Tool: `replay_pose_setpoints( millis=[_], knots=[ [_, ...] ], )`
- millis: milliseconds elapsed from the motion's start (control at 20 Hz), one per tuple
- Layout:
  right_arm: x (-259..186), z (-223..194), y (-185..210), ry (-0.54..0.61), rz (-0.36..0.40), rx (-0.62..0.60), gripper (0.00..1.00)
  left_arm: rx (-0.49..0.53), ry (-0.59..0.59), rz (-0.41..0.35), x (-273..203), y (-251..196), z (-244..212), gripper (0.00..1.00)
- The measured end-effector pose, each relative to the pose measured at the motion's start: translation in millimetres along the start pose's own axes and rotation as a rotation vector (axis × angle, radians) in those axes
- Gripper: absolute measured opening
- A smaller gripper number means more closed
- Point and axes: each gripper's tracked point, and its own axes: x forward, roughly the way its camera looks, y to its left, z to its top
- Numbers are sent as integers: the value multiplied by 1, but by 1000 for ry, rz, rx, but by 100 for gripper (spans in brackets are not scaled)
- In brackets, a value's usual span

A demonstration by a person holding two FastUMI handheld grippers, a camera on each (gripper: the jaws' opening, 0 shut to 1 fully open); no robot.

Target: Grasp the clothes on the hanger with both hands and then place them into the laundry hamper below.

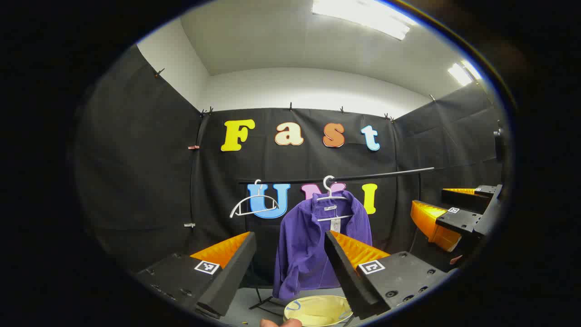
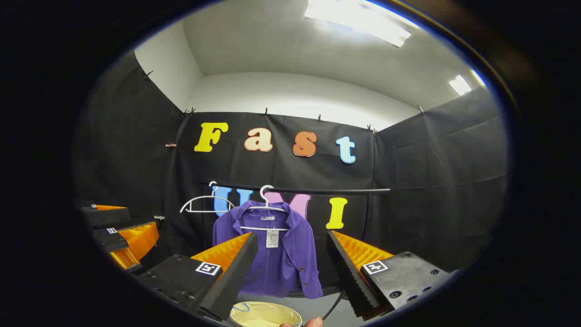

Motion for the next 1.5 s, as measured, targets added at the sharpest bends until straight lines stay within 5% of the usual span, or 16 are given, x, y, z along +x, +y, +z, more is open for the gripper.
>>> replay_pose_setpoints(
  millis=[1000,1500],
  knots=[
    [7,-2,-1,-6,-17,-3,97,19,-5,-19,3,-3,-1,98],
    [52,-17,-24,0,-32,13,97,39,5,-76,62,-43,-17,95]
  ],
)
